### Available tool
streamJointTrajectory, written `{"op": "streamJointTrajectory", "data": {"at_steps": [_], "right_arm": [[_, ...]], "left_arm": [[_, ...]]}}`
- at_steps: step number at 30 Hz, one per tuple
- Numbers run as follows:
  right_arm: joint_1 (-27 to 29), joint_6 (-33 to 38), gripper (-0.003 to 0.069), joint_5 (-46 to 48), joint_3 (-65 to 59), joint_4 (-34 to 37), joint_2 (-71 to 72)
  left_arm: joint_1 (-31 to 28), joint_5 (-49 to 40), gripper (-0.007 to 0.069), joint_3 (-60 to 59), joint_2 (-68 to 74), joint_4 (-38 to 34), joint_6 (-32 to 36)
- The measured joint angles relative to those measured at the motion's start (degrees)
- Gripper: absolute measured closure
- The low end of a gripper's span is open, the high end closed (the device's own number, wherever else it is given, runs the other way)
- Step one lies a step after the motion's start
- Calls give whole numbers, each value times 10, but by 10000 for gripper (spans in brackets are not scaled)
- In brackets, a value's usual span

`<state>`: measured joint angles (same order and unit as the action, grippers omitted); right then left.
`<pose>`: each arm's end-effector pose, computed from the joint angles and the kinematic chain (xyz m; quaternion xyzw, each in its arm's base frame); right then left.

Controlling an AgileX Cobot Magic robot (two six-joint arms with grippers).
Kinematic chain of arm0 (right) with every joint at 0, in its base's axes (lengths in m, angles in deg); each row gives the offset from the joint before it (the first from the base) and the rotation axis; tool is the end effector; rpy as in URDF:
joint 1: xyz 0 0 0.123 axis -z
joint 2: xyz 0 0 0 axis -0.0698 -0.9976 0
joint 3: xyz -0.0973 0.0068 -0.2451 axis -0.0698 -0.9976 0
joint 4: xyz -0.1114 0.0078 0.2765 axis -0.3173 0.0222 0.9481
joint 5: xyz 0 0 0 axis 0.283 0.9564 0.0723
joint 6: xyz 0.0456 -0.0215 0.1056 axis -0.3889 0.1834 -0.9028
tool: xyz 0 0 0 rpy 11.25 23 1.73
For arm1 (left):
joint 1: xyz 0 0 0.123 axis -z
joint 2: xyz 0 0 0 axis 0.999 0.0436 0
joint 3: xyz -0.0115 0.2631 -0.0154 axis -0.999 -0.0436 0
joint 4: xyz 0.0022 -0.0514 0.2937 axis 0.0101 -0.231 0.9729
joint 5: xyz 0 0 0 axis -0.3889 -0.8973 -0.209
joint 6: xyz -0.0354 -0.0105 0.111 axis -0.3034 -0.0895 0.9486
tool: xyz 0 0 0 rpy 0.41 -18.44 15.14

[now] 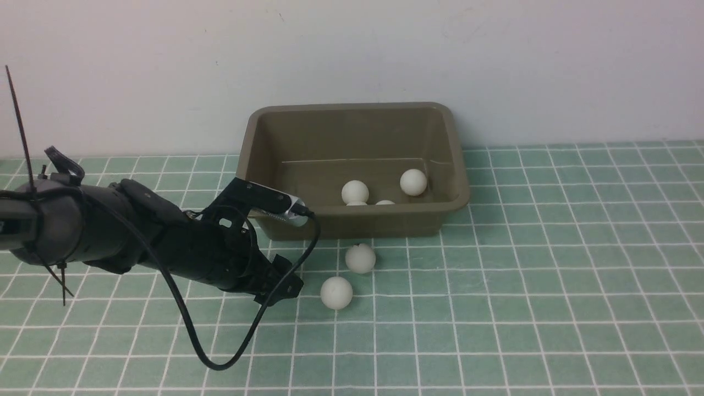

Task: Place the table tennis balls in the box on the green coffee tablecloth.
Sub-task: 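Reach for and grasp a ping pong ball on the table beside the basket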

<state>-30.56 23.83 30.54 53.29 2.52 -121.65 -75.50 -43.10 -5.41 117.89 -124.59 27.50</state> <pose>0.1475 0.0505 0.4770 -0.2484 0.8418 -0.0170 0.4789 0.3669 -0.1190 0.0646 0.2257 0.9226 -0.1719 0.2615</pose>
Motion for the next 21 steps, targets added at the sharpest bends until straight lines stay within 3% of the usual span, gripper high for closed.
{"op": "streamJointTrajectory", "data": {"at_steps": [4, 8, 17, 21], "right_arm": [[0, -1, 341, 0, 0, 0, 0], [0, -1, 341, 0, 0, 0, 0], [0, -1, 341, 0, 0, 0, 0], [0, -1, 341, 0, 0, -1, 0]], "left_arm": [[0, 11, 150, 1, 4, -59, 66], [0, 17, 311, 1, 4, -76, 106], [0, 21, 314, 1, 4, -79, 117], [0, -29, 314, 1, -27, -77, 117]]}}
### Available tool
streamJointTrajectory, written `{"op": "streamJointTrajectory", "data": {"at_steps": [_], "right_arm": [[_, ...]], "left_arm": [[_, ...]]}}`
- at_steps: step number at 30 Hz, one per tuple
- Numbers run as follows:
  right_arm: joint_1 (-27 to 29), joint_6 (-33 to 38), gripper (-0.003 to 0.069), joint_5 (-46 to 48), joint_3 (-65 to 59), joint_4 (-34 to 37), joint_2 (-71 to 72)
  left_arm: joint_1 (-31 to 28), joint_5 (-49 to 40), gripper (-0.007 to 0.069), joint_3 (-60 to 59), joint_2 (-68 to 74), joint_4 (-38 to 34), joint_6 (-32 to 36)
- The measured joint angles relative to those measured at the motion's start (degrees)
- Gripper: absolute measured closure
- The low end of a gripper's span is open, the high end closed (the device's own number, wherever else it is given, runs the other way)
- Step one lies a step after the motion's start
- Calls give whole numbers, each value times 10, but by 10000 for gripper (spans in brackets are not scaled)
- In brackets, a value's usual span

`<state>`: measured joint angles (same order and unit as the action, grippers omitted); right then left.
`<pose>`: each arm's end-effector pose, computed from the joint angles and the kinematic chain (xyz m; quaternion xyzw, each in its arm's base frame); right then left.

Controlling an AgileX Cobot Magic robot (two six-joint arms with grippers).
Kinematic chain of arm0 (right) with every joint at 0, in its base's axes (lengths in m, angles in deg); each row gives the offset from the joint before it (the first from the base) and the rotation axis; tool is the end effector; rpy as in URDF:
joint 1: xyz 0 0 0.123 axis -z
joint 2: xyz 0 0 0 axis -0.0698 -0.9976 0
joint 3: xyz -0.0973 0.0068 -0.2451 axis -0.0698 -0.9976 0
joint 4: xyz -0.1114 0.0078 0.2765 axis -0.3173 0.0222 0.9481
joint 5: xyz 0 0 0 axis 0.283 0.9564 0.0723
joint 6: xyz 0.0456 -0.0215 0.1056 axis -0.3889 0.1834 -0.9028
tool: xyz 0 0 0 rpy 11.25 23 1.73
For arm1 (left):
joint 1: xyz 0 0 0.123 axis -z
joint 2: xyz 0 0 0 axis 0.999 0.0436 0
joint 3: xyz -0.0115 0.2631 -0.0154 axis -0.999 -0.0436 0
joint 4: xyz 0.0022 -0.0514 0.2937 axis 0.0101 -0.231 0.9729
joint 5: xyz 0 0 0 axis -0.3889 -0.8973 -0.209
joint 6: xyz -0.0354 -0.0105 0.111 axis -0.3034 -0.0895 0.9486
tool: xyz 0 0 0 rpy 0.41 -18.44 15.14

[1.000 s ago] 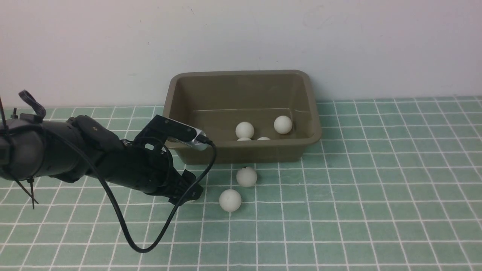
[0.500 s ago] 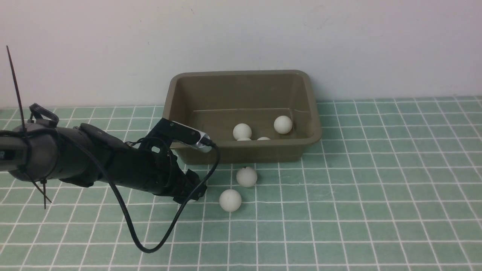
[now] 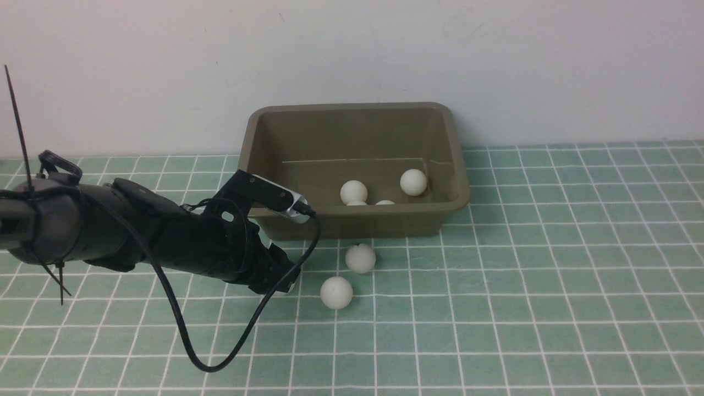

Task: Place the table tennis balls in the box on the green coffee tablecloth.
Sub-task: 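Reach for and grasp a ping pong ball on the table beside the basket, then drop the ball into the bin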

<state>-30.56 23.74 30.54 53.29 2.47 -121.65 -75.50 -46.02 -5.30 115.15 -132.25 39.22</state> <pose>0.1475 0.0504 0.4771 -0.2477 0.8420 -0.0171 0.4789 0.3688 -0.1273 0.0878 0.2719 0.8930 -0.1930 0.3022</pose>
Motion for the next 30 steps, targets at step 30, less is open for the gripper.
{"op": "streamJointTrajectory", "data": {"at_steps": [30], "right_arm": [[0, 0, 341, 0, 0, 23, 0]], "left_arm": [[1, 71, 163, 108, 6, -302, 391]]}}
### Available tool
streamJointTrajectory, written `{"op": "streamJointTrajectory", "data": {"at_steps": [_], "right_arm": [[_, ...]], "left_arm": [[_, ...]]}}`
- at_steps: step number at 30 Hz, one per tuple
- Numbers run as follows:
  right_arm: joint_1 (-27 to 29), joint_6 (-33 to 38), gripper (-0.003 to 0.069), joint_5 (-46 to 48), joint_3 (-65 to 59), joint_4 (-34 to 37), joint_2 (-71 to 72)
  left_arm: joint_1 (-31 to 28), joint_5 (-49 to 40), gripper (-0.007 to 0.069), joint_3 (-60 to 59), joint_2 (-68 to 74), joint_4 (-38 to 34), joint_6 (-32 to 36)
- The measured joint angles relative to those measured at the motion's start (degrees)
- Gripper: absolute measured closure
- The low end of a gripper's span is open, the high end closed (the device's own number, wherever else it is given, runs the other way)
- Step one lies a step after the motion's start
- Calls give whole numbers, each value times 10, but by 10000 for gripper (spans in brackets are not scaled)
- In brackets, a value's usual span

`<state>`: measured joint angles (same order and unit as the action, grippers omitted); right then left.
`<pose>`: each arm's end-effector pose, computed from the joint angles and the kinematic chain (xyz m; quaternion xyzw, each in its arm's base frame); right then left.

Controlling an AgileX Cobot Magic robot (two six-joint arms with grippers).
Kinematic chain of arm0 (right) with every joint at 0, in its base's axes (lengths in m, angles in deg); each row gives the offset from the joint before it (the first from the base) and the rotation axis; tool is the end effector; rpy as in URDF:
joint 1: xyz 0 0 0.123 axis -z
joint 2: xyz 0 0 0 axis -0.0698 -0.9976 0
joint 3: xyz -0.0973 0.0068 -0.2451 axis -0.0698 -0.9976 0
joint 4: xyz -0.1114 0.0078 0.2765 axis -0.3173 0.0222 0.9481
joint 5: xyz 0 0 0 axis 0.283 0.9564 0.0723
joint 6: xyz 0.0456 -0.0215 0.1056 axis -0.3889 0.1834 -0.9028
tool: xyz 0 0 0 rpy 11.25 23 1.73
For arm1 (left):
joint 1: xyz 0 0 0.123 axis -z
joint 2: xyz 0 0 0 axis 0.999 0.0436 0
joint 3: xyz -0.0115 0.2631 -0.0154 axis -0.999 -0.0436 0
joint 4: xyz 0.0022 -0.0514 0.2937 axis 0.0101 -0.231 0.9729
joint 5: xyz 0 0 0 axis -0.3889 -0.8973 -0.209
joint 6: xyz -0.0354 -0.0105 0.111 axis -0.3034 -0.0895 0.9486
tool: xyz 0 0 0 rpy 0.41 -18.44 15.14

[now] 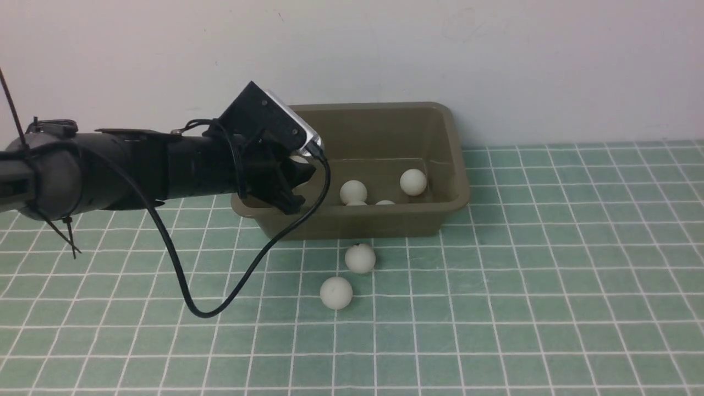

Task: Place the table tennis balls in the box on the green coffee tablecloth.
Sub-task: 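Drop the ball into the bin, then reach for and grasp a ping pong ball on the table beside the basket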

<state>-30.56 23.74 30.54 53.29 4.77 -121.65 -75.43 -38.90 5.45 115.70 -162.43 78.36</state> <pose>0.1460 0.0546 0.4765 -0.2521 0.8422 0.0024 0.4767 0.4350 -0.1319 0.1601 0.3168 0.8018 -0.1073 0.4951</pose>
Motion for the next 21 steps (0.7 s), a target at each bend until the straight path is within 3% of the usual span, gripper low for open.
{"op": "streamJointTrajectory", "data": {"at_steps": [4, 7, 13, 21], "right_arm": [[0, 0, 341, 0, 0, 0, 0], [0, 0, 341, 0, 0, 0, 0], [0, 0, 341, 0, 0, 0, 0], [0, 0, 341, 0, 0, 0, 0]], "left_arm": [[0, 11, 111, -1, -73, 28, -137], [0, -12, 126, -13, -145, 119, -251], [0, -188, 211, -23, -239, 329, -510], [0, -341, 281, -24, -271, 520, -693]]}}
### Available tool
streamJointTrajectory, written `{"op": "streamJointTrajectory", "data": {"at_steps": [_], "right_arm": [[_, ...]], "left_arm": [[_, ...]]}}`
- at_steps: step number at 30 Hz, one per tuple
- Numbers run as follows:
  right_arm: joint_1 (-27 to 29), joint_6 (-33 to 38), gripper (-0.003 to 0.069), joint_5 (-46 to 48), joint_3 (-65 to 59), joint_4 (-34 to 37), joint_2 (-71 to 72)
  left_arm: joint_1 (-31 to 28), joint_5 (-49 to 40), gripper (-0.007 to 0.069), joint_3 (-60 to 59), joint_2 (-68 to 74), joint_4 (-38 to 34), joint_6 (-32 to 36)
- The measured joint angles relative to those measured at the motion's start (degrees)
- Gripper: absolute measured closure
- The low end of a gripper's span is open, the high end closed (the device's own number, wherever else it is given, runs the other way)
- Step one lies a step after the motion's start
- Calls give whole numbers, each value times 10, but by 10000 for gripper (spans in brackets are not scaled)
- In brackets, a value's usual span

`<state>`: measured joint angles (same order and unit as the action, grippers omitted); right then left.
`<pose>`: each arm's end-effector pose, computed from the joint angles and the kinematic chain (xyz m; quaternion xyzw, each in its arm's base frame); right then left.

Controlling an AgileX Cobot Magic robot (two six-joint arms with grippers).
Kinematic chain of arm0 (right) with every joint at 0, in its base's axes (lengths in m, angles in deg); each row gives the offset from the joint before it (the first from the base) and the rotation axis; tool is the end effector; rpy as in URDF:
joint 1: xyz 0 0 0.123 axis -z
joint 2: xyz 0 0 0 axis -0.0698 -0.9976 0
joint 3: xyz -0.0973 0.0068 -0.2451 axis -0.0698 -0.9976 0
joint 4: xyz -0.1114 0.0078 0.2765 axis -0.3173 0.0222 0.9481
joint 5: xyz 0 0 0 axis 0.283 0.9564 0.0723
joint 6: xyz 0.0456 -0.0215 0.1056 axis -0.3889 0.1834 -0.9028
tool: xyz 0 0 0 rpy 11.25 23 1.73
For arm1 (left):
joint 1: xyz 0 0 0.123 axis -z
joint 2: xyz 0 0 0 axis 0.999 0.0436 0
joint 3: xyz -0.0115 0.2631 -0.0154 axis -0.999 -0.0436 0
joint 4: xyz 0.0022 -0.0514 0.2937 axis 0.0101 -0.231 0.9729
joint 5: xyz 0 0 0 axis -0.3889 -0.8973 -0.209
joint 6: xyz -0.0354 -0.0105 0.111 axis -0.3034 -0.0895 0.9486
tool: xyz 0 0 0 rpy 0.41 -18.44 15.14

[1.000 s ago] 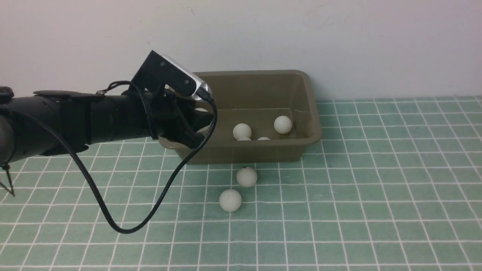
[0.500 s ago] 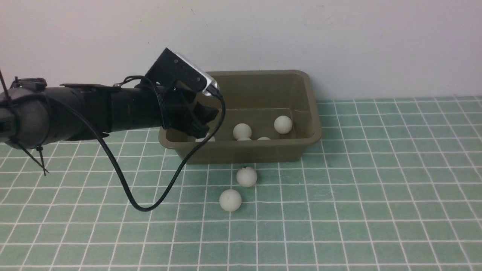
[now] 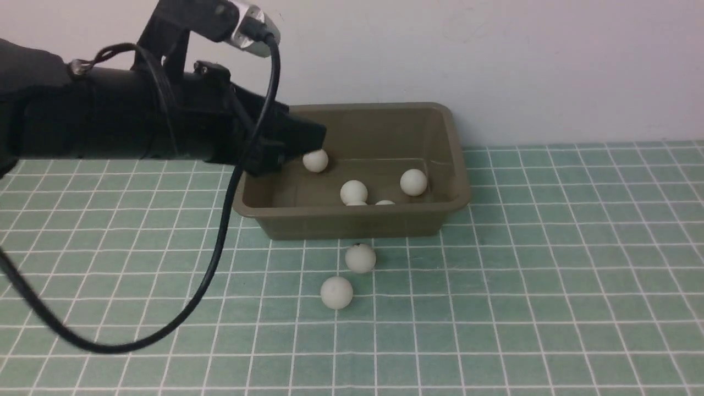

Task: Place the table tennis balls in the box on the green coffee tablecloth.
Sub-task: 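Reach for and grasp a ping pong ball on the table beside the basket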

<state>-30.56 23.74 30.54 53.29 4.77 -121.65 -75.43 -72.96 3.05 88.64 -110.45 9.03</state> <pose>0.1460 0.0546 0.4765 -0.2521 0.8422 0.0024 0.4767 0.3128 -0.1355 0.2818 0.3249 0.8466 -0.2688 0.3248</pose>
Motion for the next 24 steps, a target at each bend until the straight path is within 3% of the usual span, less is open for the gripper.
{"op": "streamJointTrajectory", "data": {"at_steps": [6, 13, 20, 24], "right_arm": [[0, 0, 341, 0, 0, 0, 0], [0, 0, 341, 0, 0, 0, 0], [0, 0, 341, 0, 0, 0, 0], [0, 0, 341, 0, 0, 0, 0]], "left_arm": [[0, -29, 291, -15, -1, 54, -67], [0, 3, 293, -84, -3, 61, -76], [8, 131, 293, -170, -3, -5, 4], [60, 209, 293, -170, -3, -40, 41]]}}
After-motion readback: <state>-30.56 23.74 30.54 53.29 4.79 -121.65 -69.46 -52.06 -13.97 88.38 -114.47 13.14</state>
